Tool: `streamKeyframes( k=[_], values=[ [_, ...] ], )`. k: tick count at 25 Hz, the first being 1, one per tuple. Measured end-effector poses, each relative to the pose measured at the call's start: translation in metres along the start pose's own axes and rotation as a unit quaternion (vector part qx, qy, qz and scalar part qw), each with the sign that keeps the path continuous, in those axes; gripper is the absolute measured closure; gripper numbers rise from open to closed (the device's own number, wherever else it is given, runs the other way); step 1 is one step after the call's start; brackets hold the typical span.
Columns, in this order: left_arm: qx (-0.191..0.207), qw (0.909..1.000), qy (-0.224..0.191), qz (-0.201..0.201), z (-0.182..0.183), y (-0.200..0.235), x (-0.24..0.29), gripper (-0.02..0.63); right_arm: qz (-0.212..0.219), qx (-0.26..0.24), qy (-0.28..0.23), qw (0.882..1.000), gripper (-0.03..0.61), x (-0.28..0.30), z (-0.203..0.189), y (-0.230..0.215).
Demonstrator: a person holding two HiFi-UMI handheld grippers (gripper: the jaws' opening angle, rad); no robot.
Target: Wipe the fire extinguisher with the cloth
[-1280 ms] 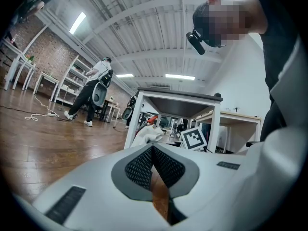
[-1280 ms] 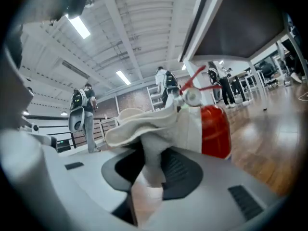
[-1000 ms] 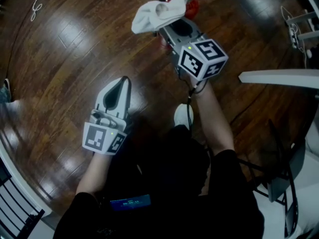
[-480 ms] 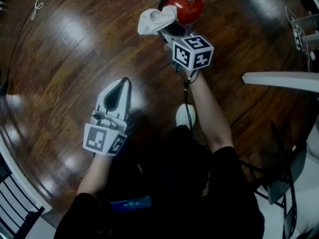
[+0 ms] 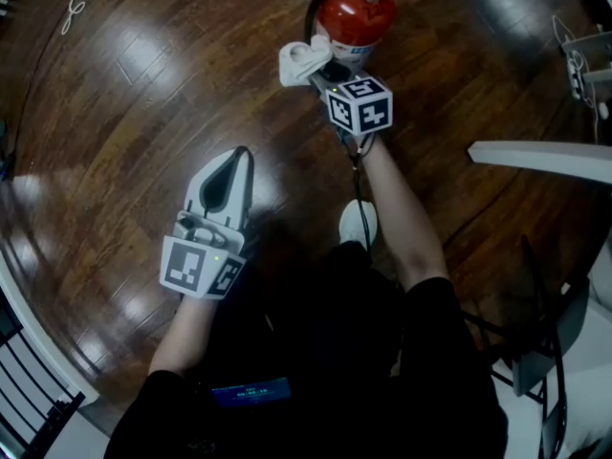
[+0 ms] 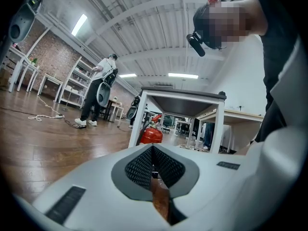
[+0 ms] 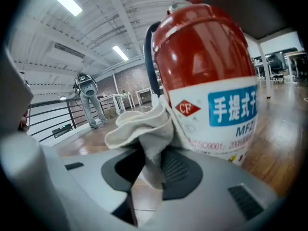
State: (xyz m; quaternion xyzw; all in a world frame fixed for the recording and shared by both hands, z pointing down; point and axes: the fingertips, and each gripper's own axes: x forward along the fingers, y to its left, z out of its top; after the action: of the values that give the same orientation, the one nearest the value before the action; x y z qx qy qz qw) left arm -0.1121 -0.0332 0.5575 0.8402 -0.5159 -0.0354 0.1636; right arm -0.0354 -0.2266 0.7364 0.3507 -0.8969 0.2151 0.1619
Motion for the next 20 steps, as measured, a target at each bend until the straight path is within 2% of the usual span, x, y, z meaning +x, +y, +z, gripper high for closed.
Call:
streamKeyframes(
  k=[12, 20],
  values=[
    [-0.001, 1.0, -0.001, 0.009, 0.001, 0.007, -0.001, 0.612, -0.014, -0.007, 0.061, 0.998, 0.463, 0.011, -0.052, -0.018],
    [-0.003, 1.0, -0.002, 0.005, 0.001, 0.005, 0.001, 0.612, -0.017, -0.01, 0.063, 0.998, 0.463, 0.01, -0.053, -0.019]
  ],
)
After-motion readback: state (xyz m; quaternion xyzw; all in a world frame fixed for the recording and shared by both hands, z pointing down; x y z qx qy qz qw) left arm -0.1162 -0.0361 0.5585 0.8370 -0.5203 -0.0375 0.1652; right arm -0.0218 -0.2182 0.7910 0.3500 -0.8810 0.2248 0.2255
